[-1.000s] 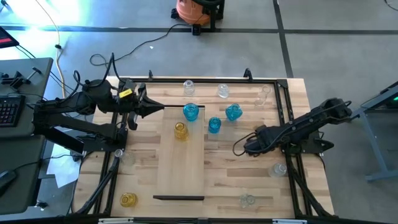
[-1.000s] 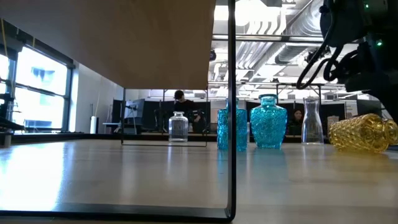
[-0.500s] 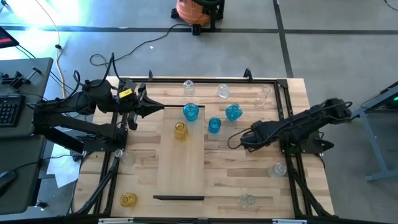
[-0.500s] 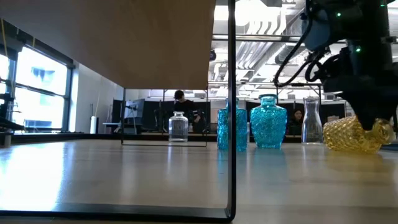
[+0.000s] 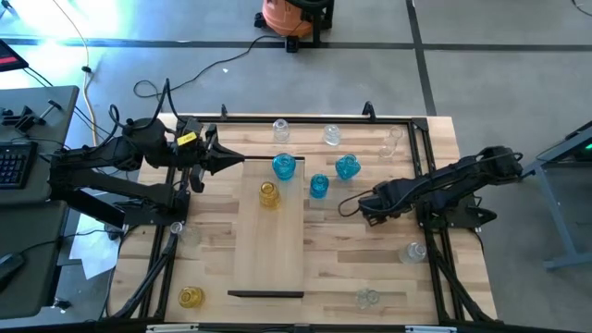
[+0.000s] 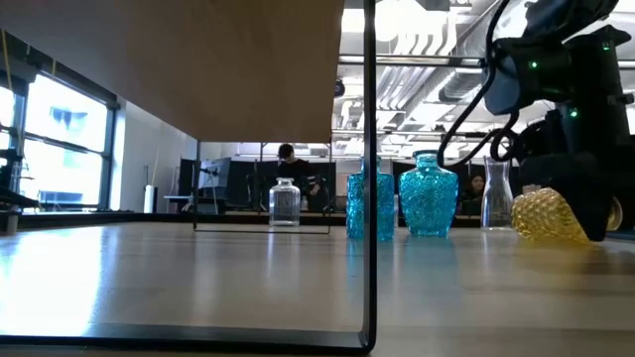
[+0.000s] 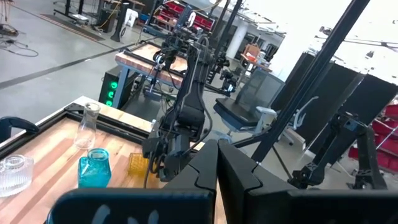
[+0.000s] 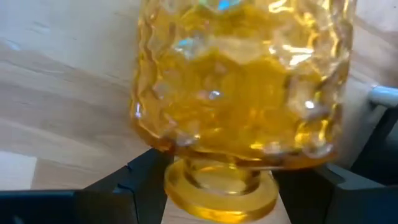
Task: Sort vases onto shelf
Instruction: Put the yellow vase on the shelf to align with the other yellow vase
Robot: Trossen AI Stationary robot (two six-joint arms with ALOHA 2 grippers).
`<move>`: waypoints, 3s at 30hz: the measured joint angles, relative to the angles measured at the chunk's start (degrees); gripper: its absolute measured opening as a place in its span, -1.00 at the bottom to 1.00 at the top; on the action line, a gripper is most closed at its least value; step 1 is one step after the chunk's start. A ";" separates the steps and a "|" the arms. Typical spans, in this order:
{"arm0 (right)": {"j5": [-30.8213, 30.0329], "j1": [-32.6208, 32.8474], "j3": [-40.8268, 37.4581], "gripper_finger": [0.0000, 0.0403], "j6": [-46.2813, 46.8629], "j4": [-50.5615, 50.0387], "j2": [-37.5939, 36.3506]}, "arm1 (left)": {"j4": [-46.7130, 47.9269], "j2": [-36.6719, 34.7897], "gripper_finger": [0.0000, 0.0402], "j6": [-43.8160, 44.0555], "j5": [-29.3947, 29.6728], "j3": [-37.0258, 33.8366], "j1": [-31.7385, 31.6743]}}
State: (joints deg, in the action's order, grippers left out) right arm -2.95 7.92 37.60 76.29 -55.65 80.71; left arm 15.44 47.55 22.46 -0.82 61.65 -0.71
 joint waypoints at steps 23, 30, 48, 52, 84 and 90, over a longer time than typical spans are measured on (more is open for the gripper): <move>4.18 -1.05 1.11 -0.16 -7.10 -1.58 0.00 | -0.37 0.01 -1.00 -0.04 0.00 0.00 -0.02; 7.78 0.42 8.28 -0.16 -11.84 -12.35 0.04 | -0.37 0.00 -1.00 -0.07 0.00 0.00 -0.02; 17.04 -1.68 39.29 -0.16 -22.48 -34.46 0.03 | -0.31 0.00 -1.00 -0.17 -0.02 0.00 -0.02; 17.54 -1.68 47.73 -0.16 -21.81 -34.56 1.64 | -0.21 0.00 -1.00 -0.17 -0.13 0.00 -0.02; 42.82 4.87 63.94 -0.16 -32.52 -34.24 21.82 | 0.69 -1.80 -1.00 -0.15 -0.35 0.04 -0.01; 43.66 6.43 56.05 -0.16 -31.30 -34.32 19.58 | 1.29 -2.86 -1.00 -0.05 -1.09 0.04 -0.02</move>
State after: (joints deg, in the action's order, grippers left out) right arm 40.71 14.35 93.65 44.99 -89.97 100.29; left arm 16.73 44.69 22.41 -1.91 61.69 -0.73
